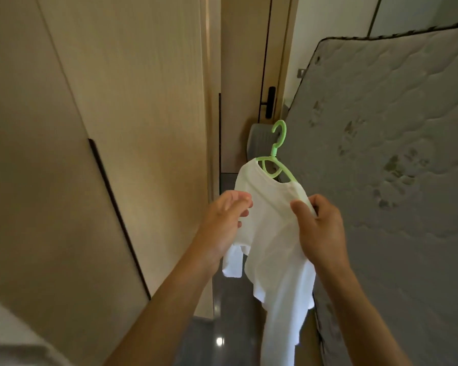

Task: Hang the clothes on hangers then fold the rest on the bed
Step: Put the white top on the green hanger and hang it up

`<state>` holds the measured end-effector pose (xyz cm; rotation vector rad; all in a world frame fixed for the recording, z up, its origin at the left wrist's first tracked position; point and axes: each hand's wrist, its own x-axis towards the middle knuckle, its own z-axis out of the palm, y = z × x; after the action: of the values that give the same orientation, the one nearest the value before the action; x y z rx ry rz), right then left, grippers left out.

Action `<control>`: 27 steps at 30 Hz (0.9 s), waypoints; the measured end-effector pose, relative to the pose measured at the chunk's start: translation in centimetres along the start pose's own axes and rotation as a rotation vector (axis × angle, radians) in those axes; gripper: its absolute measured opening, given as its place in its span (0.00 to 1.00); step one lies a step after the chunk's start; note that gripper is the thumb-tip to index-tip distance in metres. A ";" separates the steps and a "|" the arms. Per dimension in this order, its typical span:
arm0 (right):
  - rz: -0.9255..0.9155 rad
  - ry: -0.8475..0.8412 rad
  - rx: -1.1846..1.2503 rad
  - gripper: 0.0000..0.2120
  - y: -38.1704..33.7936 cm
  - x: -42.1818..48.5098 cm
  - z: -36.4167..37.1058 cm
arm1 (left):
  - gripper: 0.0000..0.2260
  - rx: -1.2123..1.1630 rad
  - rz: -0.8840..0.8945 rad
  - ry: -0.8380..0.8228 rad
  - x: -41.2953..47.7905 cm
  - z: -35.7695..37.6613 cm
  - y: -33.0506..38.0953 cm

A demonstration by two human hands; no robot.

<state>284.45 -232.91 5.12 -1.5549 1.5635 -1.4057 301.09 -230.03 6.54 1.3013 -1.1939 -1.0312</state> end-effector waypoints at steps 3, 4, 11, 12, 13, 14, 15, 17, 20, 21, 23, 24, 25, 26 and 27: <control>0.002 0.017 0.014 0.11 -0.2 4.4 2.5 | 0.10 -0.013 0.011 -0.020 5.1 -0.5 -0.1; 0.001 0.024 0.015 0.11 0.0 6.0 3.5 | 0.08 0.000 0.007 -0.024 6.9 -0.6 -0.4; -0.039 -0.027 0.013 0.11 2.9 17.5 11.3 | 0.06 -0.021 0.017 0.039 20.1 0.3 -2.9; -0.055 -0.043 0.008 0.11 3.6 19.4 12.4 | 0.06 -0.024 0.025 0.059 22.3 0.5 -3.5; -0.067 -0.057 0.008 0.11 4.3 21.4 13.5 | 0.06 -0.028 0.035 0.082 24.6 0.7 -3.8; -0.074 -0.075 0.014 0.11 5.0 23.5 14.6 | 0.06 -0.020 0.048 0.107 26.9 0.9 -4.0; -0.087 -0.094 0.034 0.12 5.5 25.6 15.6 | 0.06 -0.023 0.070 0.137 29.3 1.1 -4.1; -0.110 -0.134 0.061 0.13 6.5 29.9 17.2 | 0.07 -0.053 0.092 0.212 33.7 1.6 -4.2; -0.145 -0.200 0.075 0.12 6.9 35.9 19.1 | 0.09 -0.085 0.103 0.291 38.9 2.5 -3.6; -0.159 -0.226 0.081 0.12 6.9 38.0 19.8 | 0.09 -0.087 0.103 0.310 40.7 2.8 -3.5; -0.189 -0.269 0.087 0.11 6.9 41.4 21.3 | 0.09 -0.113 0.090 0.359 43.8 3.0 -3.3; -0.213 -0.288 0.087 0.11 6.7 42.9 21.9 | 0.09 -0.120 0.085 0.384 45.0 3.0 -3.3; -0.239 -0.307 0.090 0.11 6.6 44.3 22.7 | 0.10 -0.123 0.088 0.403 46.1 2.9 -3.4; -0.255 -0.333 0.091 0.11 6.5 45.8 23.6 | 0.10 -0.127 0.085 0.417 47.3 2.9 -3.5; -0.271 -0.356 0.088 0.11 6.5 47.0 24.4 | 0.10 -0.140 0.082 0.428 48.2 2.8 -3.7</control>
<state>294.13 -285.35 5.21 -1.8938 1.1001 -1.2259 305.11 -278.25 5.09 1.2714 -0.8281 -0.7155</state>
